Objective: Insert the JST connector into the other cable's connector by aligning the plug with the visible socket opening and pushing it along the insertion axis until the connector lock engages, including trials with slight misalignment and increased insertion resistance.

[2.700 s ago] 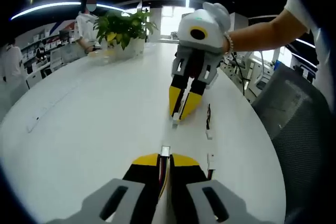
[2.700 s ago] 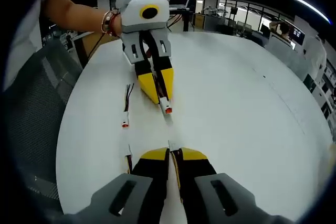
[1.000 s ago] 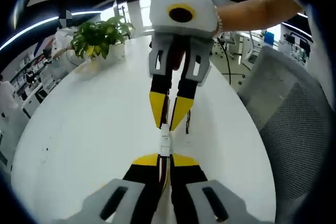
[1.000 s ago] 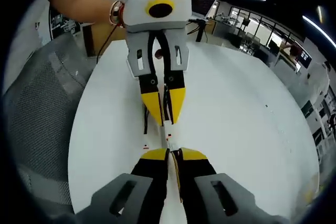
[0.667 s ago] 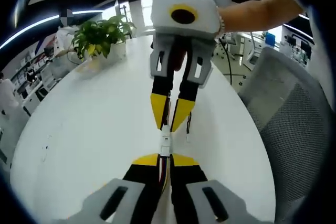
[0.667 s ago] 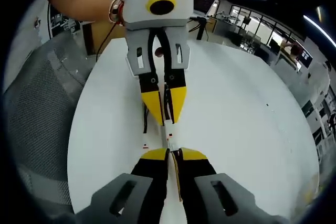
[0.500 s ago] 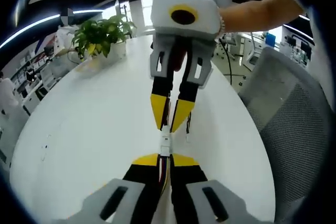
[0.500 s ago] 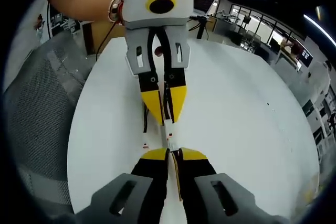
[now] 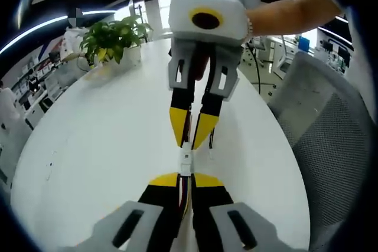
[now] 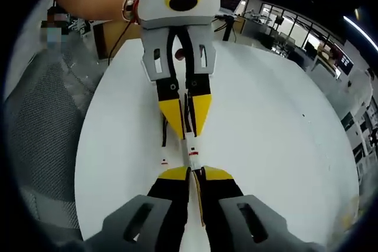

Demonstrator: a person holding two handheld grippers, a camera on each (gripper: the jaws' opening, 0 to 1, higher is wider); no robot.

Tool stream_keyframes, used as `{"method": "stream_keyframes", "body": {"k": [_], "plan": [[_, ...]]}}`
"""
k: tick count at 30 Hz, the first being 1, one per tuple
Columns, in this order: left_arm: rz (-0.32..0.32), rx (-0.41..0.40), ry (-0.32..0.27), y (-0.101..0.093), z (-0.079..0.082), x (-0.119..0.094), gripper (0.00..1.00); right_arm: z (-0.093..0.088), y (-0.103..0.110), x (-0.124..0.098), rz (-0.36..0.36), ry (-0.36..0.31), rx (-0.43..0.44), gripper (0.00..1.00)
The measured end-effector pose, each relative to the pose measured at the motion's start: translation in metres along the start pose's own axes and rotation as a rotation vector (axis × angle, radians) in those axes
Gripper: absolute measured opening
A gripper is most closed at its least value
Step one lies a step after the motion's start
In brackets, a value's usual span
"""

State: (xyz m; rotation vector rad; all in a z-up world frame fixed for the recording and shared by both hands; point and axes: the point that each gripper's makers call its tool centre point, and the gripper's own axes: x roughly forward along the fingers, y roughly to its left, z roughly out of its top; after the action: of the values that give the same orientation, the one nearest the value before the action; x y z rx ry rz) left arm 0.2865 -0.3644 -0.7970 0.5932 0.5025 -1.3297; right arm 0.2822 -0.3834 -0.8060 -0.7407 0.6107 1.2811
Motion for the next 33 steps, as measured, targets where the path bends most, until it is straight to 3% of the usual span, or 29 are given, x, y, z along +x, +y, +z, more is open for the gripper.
{"method": "stream_keyframes", "body": {"k": [19,29,33], "plan": [[0.006,-0.003,0.005,0.0015,0.0013,0.0034,0.0,0.0049,-0.0008,-0.0002,-0.002,-0.011,0.009,0.04],[0.015,0.016,0.024,0.0023,-0.0008,0.0044,0.0,0.0065,-0.0016,0.0036,-0.012,0.02,-0.035,0.04],[0.025,0.005,0.004,0.0051,0.0008,0.003,0.0,0.0075,-0.005,0.0017,-0.017,0.004,-0.014,0.04]]}}
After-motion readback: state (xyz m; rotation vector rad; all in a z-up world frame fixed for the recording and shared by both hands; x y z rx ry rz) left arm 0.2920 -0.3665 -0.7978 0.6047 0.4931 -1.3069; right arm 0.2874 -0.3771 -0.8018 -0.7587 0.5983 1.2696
